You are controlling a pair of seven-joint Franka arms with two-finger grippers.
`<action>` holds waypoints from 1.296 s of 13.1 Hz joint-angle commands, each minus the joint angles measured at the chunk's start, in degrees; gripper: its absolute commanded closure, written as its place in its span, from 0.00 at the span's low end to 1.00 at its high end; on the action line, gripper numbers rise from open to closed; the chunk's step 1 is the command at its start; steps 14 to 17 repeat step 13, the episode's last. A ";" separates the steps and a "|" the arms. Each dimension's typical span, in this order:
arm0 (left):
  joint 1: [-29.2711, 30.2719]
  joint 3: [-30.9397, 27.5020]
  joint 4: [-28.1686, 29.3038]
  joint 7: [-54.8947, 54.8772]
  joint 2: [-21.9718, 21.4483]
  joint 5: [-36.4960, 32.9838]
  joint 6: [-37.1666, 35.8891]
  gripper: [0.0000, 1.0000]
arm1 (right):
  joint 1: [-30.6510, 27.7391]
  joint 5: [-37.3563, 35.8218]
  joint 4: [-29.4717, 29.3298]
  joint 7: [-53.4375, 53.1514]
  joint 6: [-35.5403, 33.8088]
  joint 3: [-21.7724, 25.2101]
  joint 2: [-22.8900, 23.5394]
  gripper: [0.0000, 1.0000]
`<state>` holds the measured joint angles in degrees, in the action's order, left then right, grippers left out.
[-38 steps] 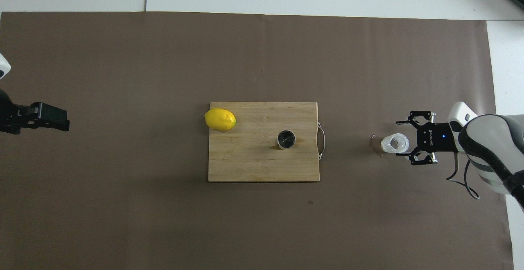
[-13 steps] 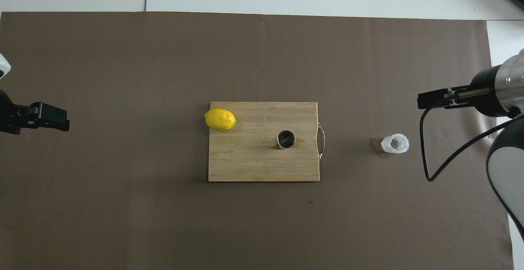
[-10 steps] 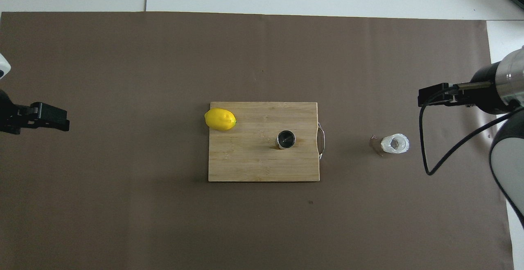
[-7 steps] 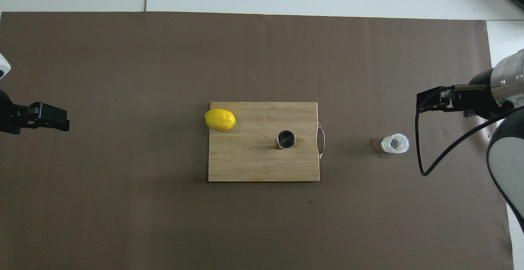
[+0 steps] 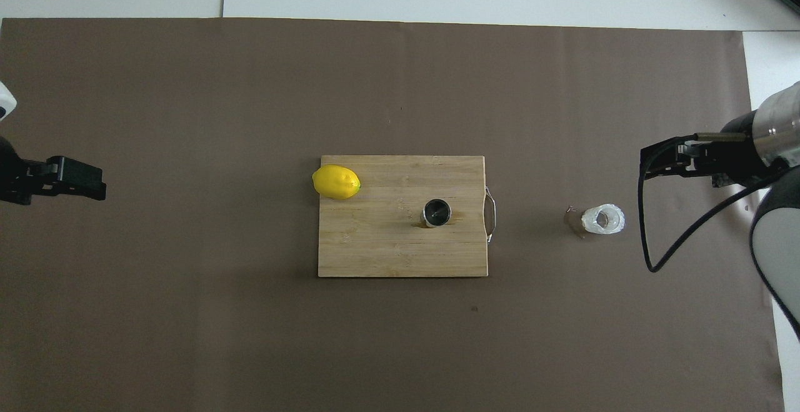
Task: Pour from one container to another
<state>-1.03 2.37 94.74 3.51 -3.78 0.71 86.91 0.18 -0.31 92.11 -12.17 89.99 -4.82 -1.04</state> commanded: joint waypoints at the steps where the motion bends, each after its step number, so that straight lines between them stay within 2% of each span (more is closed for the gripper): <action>1: 0.15 0.01 0.44 0.18 -0.88 -0.97 -0.60 0.00 | 0.26 -1.19 -0.09 -0.75 -1.22 -0.19 -0.36 0.00; 7: 0.06 0.09 0.44 0.09 -0.88 -0.97 -0.60 0.00 | 1.75 -1.01 1.93 1.18 -1.14 2.88 -1.42 0.00; 17: 0.06 0.01 0.44 0.09 -0.88 -0.97 -0.60 0.00 | 0.97 -1.01 2.90 2.77 -0.78 2.97 -1.77 0.00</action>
